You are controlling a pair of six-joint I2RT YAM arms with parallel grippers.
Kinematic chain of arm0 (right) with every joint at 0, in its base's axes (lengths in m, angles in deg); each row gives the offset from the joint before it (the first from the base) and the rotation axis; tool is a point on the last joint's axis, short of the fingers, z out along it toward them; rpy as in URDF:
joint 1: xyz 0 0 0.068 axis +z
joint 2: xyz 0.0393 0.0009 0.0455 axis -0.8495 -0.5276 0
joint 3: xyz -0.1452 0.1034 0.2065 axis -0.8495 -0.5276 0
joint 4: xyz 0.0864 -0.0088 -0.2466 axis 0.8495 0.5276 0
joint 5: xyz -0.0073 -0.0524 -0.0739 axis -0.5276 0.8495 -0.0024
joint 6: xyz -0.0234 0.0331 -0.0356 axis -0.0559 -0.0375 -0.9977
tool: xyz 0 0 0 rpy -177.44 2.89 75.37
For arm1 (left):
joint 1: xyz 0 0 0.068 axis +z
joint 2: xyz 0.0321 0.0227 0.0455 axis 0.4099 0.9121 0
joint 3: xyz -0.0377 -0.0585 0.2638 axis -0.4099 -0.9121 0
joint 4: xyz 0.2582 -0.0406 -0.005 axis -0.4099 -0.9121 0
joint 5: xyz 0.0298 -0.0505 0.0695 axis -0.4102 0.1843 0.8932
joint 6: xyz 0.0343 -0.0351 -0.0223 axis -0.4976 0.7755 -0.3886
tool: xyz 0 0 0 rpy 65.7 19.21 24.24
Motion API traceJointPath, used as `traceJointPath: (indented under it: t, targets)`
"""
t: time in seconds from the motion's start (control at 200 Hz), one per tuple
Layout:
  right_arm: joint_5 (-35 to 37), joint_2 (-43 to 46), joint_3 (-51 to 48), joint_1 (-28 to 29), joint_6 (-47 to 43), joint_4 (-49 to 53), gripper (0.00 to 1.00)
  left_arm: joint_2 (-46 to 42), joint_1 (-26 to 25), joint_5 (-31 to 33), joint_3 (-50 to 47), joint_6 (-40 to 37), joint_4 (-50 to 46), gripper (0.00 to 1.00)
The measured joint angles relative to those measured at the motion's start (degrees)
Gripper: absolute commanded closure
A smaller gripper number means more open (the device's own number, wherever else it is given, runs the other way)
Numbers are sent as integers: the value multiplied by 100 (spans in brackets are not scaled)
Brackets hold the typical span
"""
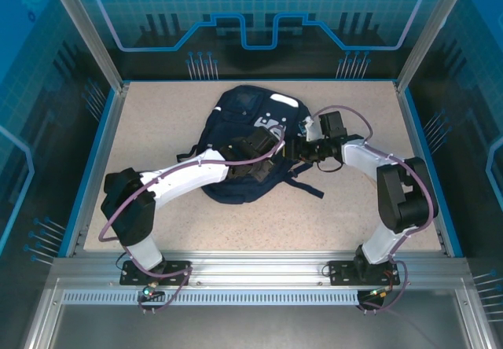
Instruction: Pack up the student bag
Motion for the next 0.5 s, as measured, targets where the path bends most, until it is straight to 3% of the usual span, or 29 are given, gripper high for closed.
traceJointPath:
  t: [0.235,0.5]
  targets:
    - [-4,-57,37,63,-549,13,62,-4,-2,-2,-31,-4,-4,100]
    - [-70,-79,42,129,-846,59,78,-9,-2,-4,-33,-4,-9,100]
